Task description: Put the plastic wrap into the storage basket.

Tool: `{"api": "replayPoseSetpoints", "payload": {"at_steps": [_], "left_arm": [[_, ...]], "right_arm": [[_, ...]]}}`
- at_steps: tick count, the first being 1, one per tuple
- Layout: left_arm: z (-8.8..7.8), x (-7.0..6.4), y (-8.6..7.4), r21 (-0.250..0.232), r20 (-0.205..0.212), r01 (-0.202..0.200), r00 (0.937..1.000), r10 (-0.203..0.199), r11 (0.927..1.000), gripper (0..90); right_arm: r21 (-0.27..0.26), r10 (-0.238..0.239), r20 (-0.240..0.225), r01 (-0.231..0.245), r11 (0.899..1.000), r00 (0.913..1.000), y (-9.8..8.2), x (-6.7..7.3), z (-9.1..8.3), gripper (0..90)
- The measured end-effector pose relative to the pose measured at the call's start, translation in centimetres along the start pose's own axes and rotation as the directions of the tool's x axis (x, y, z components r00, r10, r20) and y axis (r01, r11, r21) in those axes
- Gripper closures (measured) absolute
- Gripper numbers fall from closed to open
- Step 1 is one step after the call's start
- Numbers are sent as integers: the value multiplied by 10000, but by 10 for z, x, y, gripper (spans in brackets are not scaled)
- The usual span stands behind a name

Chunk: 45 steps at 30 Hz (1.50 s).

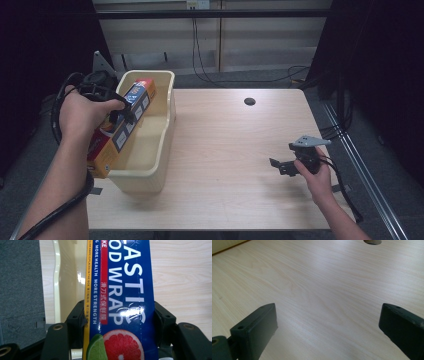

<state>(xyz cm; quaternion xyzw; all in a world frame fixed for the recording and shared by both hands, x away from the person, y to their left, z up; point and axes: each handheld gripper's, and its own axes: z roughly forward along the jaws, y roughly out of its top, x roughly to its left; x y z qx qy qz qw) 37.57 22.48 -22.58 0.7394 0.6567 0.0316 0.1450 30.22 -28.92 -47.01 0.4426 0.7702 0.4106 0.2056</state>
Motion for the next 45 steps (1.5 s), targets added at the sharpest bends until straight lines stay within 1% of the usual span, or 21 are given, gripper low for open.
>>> {"api": "replayPoseSetpoints", "payload": {"at_steps": [1,2,3,5,11,14,18,19,21,22,24,28,30,34,35,36,38,40,41,42,45], "left_arm": [[1,0,0,-28,-18,150,9999,-150,9999,409],[2,3,0,8,-38,-130,9999,130,9999,408],[3,4,0,56,-40,-160,9999,160,9999,408],[7,2,-1,89,-56,37,10000,-36,10000,408],[18,1,0,253,-105,10,9999,-7,9997,408],[24,-1,0,309,-141,138,9998,-134,9994,408],[29,1,0,360,-114,156,9998,-152,9992,407],[30,2,0,378,-116,64,9999,-60,9993,408],[33,2,-1,384,-112,188,9998,-184,9991,408],[34,3,-1,474,-76,113,9999,-109,9988,408],[37,4,-1,504,-115,245,9996,-239,9984,408],[44,6,-2,559,-110,257,9996,-251,9981,408],[47,6,-2,626,-33,380,9993,-378,9973,408],[53,8,-2,702,-72,373,9993,-369,9968,408],[55,8,-1,700,-109,290,9995,-283,9971,407],[57,8,-2,701,-9,367,9993,-367,9969,407],[61,8,-2,748,9,412,9991,-414,9963,407],[65,8,-1,732,-114,370,9993,-363,9966,407],[66,7,-1,803,-54,467,9989,-464,9957,407],[68,8,0,798,-90,415,9991,-409,9960,407],[74,8,0,900,-22,482,9988,-482,9948,407]], "right_arm": [[2,3,1,-3,10000,10000,0,0,0,16],[2,6,-7,-6,10000,10000,0,0,0,16],[0,5,-4,-5,10000,10000,0,0,0,17],[4,4,-13,-4,10000,10000,0,0,0,16],[15,-24,-28,24,10000,10000,0,0,0,17],[40,-20,-13,20,10000,10000,0,0,0,17],[27,-29,-47,29,10000,10000,0,0,0,17],[13,-54,-26,54,10000,10000,0,0,0,16],[7,-50,-28,50,10000,10000,0,0,0,16],[4,-47,-23,47,10000,10000,0,0,0,17],[21,-29,-40,30,10000,10000,0,0,0,17],[25,-37,-35,37,10000,10000,0,0,0,17],[40,-30,-27,30,10000,10000,0,1,0,16],[52,14,-23,-14,10000,10000,0,1,0,17],[42,2,-11,-2,10000,10000,0,1,0,17],[54,7,-26,-7,10000,10000,0,1,0,17],[40,-32,-2,32,10000,10000,0,1,0,17],[59,-18,-23,18,10000,10000,-1,2,1,17],[72,-11,-51,11,10000,10000,-1,2,1,17],[70,-18,-49,19,10000,10000,-1,2,1,17],[53,4,-25,-4,10000,10000,-1,2,0,17]]}}
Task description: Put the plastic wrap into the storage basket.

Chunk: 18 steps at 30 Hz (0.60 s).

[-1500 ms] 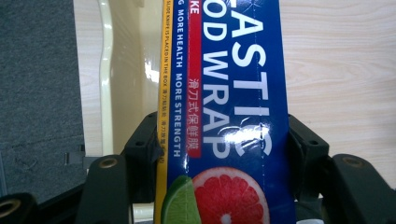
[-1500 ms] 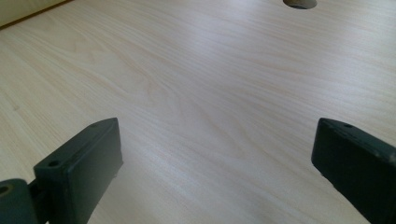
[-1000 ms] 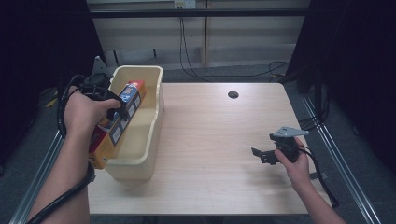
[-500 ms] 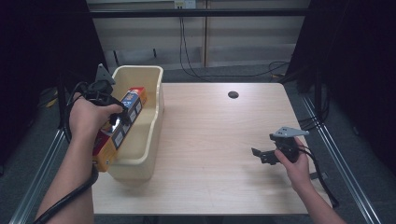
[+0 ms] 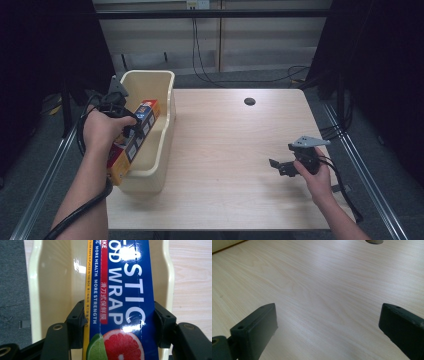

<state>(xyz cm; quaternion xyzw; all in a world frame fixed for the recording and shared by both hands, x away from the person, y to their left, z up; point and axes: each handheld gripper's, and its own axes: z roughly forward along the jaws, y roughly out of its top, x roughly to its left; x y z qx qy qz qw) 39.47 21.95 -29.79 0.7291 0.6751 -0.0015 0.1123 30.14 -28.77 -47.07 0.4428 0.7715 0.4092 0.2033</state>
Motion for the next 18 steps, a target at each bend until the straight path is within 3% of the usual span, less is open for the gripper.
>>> {"api": "replayPoseSetpoints", "payload": {"at_steps": [18], "left_arm": [[24,-2,5,314,0,125,9999,-125,9994,405]], "right_arm": [[-15,-78,2,78,10000,10000,0,-1,0,17]]}}
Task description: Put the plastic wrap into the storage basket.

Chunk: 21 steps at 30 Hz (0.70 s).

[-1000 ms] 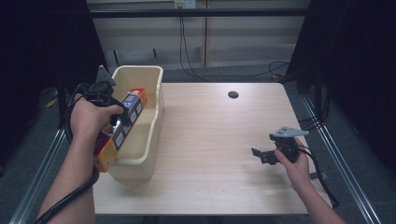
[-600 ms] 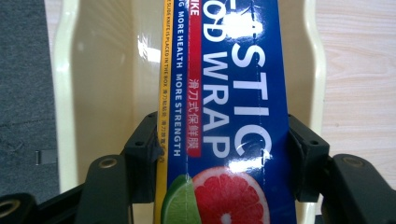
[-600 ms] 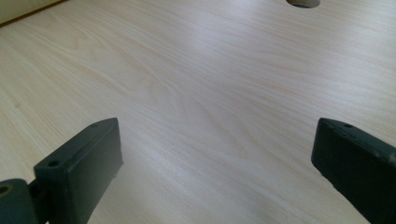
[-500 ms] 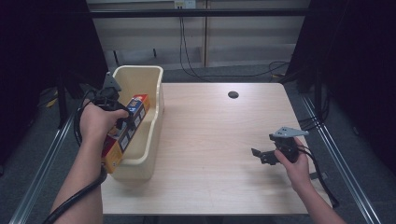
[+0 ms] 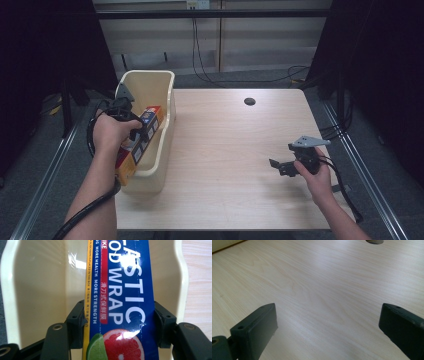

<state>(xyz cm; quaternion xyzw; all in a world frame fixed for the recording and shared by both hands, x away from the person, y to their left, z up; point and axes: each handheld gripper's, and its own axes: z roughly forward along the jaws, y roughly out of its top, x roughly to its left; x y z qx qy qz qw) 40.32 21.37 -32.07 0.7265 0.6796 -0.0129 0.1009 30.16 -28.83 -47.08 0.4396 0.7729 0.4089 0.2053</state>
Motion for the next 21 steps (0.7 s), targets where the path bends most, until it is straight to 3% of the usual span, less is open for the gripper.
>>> {"api": "replayPoseSetpoints", "payload": {"at_steps": [11,12,21], "left_arm": [[10,0,2,184,-105,230,9997,-228,9996,404],[10,0,2,255,-150,71,9999,-67,9997,404],[17,-1,7,492,-119,169,9998,-163,9986,402]], "right_arm": [[51,15,-42,-15,10000,10000,0,0,1,17],[35,-37,-47,38,10000,10000,0,0,1,17],[50,-52,-70,52,10000,10000,0,0,1,17]]}}
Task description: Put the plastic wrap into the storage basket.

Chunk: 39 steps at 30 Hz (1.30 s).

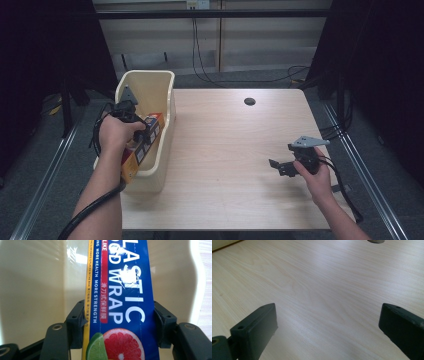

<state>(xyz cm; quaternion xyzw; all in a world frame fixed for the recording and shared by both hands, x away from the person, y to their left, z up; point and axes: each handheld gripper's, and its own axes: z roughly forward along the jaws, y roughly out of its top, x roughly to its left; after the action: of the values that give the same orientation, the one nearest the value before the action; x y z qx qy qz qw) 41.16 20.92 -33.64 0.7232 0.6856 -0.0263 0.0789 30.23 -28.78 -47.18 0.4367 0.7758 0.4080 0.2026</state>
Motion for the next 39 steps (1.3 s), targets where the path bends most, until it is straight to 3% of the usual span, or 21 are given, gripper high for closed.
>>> {"api": "replayPoseSetpoints", "payload": {"at_steps": [17,29,30,37,39], "left_arm": [[7,-1,6,300,-116,39,9999,-36,9995,394],[0,-3,6,-230,109,174,9998,-171,9996,372],[-4,-3,6,-356,305,284,9992,-273,9990,370],[-23,-4,4,-849,538,190,9984,-145,9962,354],[-27,-6,3,-985,865,220,9962,-135,9949,346]], "right_arm": [[54,16,-18,-16,10000,10000,0,0,0,17],[-10,-27,-17,27,10000,10000,0,0,-1,18],[12,18,7,-18,10000,10000,0,0,-1,18],[-14,16,0,-16,10000,10000,0,0,-3,17],[-47,82,10,-82,10000,10000,0,0,-4,18]]}}
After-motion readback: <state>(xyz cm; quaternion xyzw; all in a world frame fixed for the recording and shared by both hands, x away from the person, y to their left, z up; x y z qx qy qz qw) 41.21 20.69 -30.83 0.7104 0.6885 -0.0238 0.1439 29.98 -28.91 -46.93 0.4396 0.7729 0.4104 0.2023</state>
